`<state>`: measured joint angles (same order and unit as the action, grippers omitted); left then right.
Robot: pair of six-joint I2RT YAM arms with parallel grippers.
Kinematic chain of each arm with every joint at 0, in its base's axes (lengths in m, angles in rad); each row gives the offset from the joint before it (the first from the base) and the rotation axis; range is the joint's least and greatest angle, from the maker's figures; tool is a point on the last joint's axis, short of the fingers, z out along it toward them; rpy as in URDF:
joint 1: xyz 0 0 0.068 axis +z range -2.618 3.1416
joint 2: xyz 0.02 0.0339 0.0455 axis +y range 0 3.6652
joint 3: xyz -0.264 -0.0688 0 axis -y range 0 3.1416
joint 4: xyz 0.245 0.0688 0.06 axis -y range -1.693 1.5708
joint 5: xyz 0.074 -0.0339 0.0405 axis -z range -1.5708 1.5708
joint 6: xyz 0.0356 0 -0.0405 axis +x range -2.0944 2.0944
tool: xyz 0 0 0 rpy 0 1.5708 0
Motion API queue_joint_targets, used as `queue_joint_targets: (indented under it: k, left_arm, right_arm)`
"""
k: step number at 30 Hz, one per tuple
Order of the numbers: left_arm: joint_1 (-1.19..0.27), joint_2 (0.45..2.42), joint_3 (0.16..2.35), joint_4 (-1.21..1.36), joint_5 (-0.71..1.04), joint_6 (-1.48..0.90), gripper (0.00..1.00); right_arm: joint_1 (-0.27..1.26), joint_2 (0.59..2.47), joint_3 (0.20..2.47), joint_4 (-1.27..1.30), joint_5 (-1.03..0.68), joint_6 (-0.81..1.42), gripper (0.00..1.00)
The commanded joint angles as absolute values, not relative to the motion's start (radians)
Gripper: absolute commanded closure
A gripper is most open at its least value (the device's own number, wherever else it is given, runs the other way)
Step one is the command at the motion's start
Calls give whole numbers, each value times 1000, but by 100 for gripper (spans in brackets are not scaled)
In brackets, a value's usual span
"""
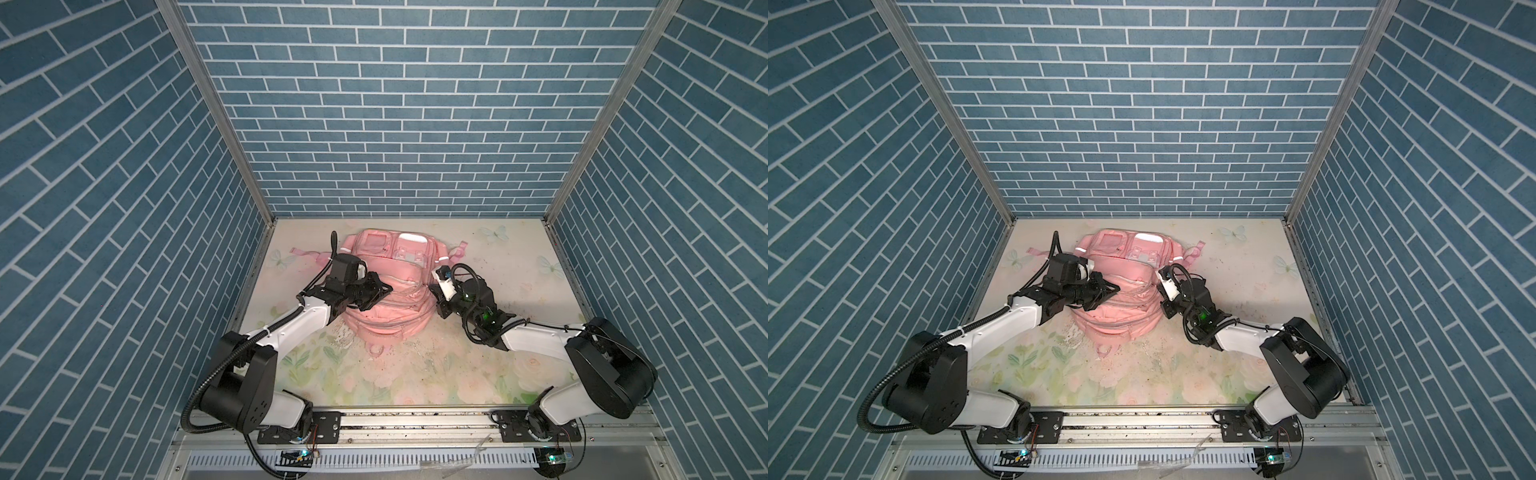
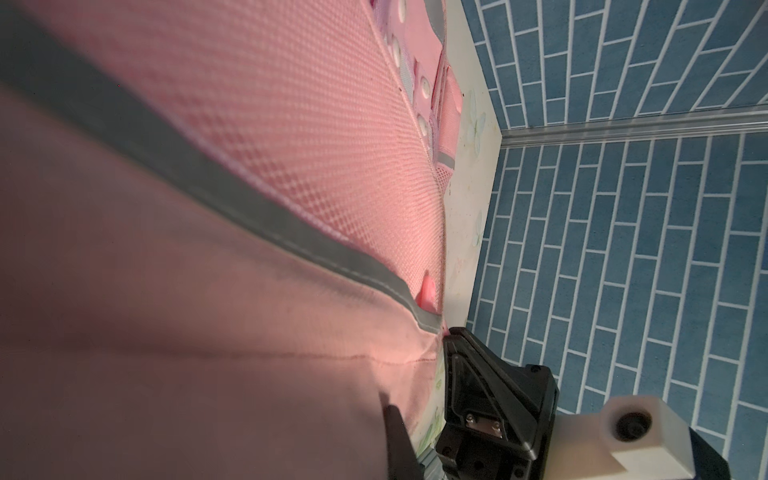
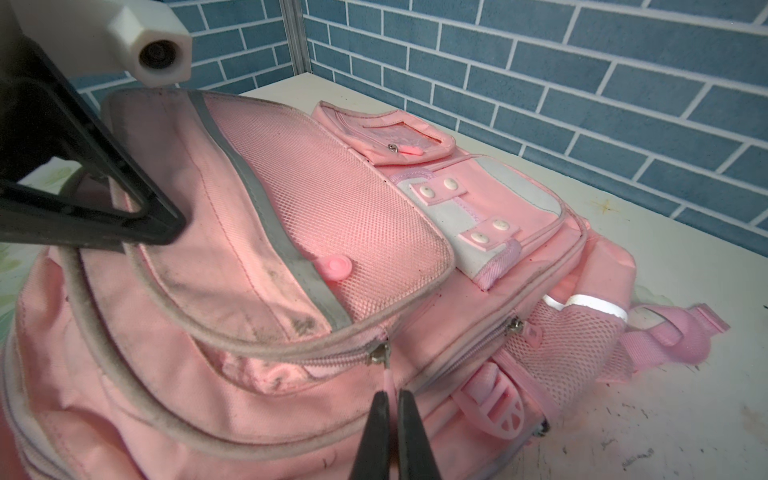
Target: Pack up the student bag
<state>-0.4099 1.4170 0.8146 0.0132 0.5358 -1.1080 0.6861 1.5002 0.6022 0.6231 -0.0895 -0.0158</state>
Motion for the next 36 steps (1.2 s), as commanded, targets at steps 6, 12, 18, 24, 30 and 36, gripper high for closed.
queue_joint_targets:
  k: [6,12,18,24,30,36]
  left_arm:
    - [-437,1339,735,153,400,-1219,100]
    - [-483,1242,770,19,181,-1081,47]
    - [-483,1119,811,-153,4,-836,34]
    - [-367,1024,781,-186,-164,-568,14]
    - [-116,1050,716,-72,-164,-300,14]
    - [-65,1136,463,346,-278,-72,14]
  right_arm:
    - [643,1456,636,526,5,41,86]
    - [637,1322,645,351,98,175,41]
    - [547,1150,640,126,65,259,21]
    - [409,983,569,96,189,208,12]
    - [157,984,413,381,254,167,9]
    - [82,1201,324,742,342,80,8]
